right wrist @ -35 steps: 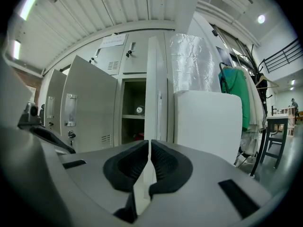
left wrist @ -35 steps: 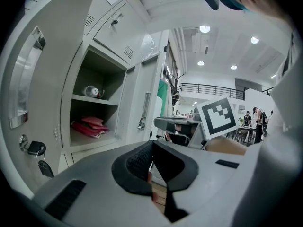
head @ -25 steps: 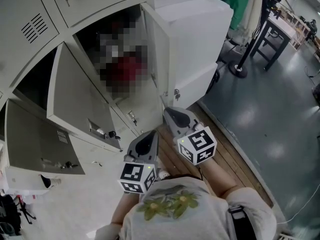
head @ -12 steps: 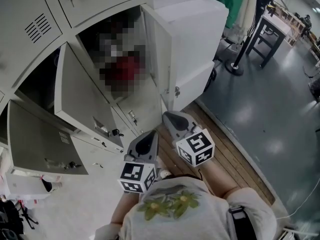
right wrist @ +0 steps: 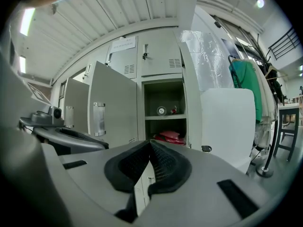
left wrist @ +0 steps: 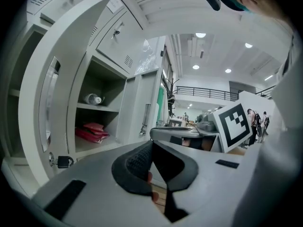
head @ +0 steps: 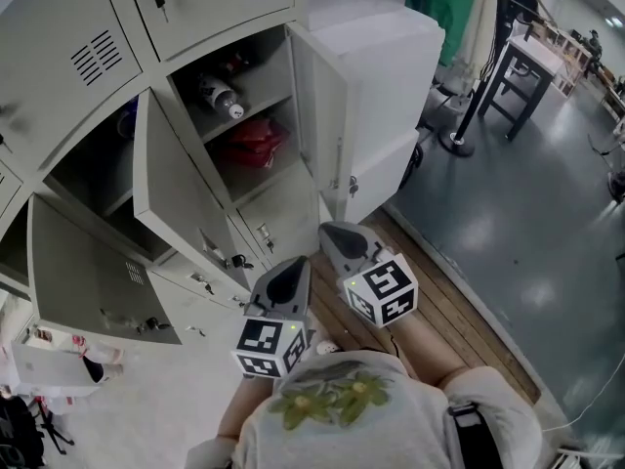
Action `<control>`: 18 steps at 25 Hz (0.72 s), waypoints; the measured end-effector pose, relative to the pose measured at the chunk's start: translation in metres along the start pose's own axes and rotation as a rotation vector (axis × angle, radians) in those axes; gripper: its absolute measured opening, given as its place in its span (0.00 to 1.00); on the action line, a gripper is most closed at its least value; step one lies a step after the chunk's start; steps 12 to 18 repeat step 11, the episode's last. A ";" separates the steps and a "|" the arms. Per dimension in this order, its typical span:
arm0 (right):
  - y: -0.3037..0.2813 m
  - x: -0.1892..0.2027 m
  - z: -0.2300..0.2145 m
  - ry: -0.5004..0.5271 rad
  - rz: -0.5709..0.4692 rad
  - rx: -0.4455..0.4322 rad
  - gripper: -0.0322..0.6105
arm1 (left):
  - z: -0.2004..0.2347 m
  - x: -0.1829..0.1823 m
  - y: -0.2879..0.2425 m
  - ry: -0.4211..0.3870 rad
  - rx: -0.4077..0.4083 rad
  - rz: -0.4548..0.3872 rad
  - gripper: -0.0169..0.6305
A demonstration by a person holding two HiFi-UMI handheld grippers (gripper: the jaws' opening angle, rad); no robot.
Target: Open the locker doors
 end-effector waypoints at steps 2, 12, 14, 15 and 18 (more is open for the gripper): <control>0.000 -0.003 0.001 0.007 -0.003 0.002 0.10 | 0.000 -0.002 0.001 -0.001 0.005 -0.004 0.07; -0.002 -0.005 0.005 0.005 0.002 0.009 0.10 | 0.004 -0.004 0.007 -0.012 -0.006 0.010 0.07; -0.002 -0.005 0.005 0.005 0.002 0.009 0.10 | 0.004 -0.004 0.007 -0.012 -0.006 0.010 0.07; -0.002 -0.005 0.005 0.005 0.002 0.009 0.10 | 0.004 -0.004 0.007 -0.012 -0.006 0.010 0.07; -0.002 -0.005 0.005 0.005 0.002 0.009 0.10 | 0.004 -0.004 0.007 -0.012 -0.006 0.010 0.07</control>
Point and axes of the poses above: the fingertips, and each gripper's own axes: y backward along the fingers, z to its left, x out of its underside, the point moved 5 cm from there along y, backward along the fingers, and after that the axes turned 7 degrees about y, right-handed, at the moved point
